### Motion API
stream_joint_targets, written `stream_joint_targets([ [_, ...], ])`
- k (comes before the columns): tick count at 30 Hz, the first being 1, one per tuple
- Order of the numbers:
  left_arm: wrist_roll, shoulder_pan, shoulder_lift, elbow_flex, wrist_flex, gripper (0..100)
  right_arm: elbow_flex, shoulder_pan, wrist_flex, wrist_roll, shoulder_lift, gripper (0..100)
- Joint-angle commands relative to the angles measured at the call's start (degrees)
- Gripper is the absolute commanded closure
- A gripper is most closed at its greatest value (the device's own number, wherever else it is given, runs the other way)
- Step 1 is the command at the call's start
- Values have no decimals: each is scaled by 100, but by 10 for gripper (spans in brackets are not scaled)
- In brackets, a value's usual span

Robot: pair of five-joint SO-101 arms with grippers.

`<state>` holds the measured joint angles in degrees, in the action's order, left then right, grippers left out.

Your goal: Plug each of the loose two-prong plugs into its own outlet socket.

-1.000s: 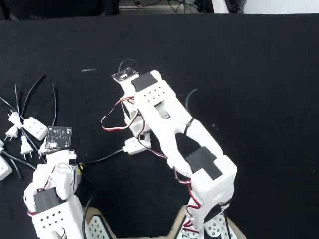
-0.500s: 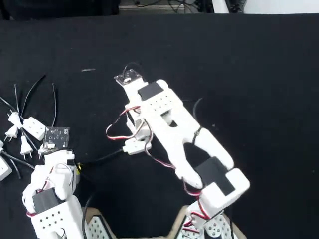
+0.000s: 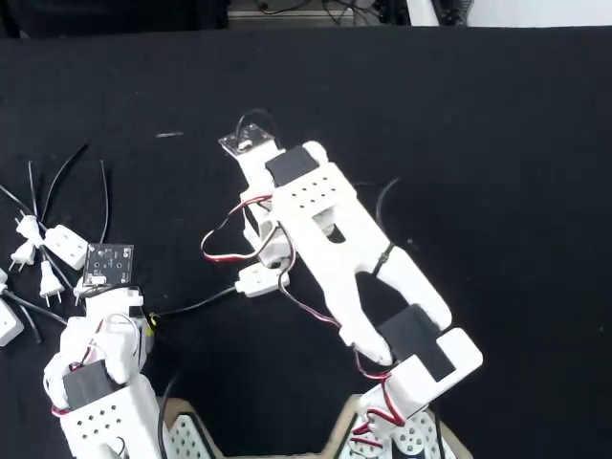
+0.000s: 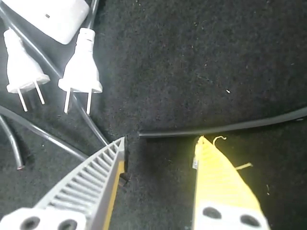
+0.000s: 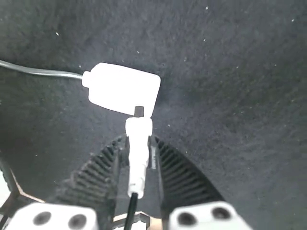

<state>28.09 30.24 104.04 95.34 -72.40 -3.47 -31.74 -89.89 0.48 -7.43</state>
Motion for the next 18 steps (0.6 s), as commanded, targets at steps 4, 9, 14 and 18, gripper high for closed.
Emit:
stream_joint_targets([
  [4, 53, 75, 26, -13, -26, 766, 330, 88, 167, -18, -409, 988],
  [9, 53, 75, 26, -13, -26, 766, 330, 88, 167, -18, -409, 988],
  [14, 53, 75, 26, -13, -26, 766, 303, 88, 290, -35, -453, 988],
  [18, 53, 84, 26, -13, -26, 766, 330, 70, 369, -62, -453, 988],
])
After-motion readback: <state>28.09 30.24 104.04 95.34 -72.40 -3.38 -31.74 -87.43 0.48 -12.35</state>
